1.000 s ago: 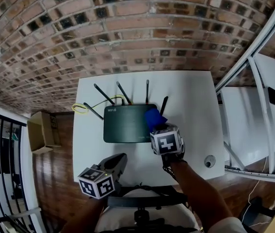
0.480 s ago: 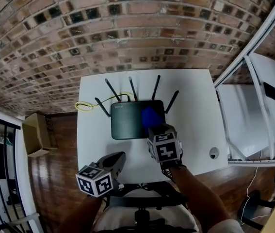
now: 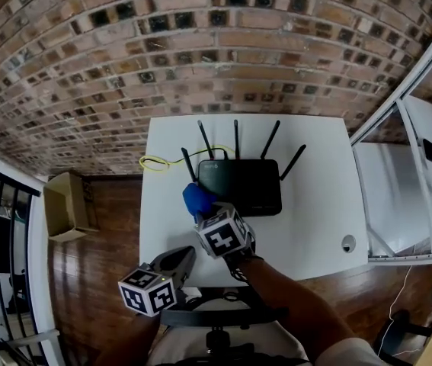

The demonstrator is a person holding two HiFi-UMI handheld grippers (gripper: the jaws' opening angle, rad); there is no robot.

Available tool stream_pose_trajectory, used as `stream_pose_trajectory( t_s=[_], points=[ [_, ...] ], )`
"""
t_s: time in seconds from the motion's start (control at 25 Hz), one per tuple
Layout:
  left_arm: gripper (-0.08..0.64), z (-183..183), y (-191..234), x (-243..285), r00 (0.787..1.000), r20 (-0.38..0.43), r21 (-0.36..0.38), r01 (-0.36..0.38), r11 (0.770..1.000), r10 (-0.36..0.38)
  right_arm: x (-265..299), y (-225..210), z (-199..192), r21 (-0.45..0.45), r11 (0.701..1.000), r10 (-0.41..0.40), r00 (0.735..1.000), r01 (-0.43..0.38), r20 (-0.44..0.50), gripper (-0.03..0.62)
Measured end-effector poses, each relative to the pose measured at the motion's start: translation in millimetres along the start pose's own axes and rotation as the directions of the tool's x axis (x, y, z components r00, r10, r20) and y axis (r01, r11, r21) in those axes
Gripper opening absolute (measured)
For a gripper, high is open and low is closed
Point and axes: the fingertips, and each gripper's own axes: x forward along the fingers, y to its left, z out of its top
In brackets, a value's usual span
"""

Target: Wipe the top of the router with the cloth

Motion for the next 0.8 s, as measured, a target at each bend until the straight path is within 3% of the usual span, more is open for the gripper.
stream_pose_trajectory(
  t_s=[0.2,0.8],
  points=[
    [0.032,-1.6,8.5,-9.0,1.0,0.004,-0.01,-0.007,1.0,0.007,14.8,2.4,-23.8,-0.003,1.0,-0.013,0.996,0.013,-0.083,0.129],
    [0.032,-1.0,-11.8,22.7,0.995,-0.05,0.003,0.082,0.997,-0.082,-24.6,-65.7,-53.6,0.068,0.989,-0.124,0.99,0.128,-0.063,0.129]
  ],
)
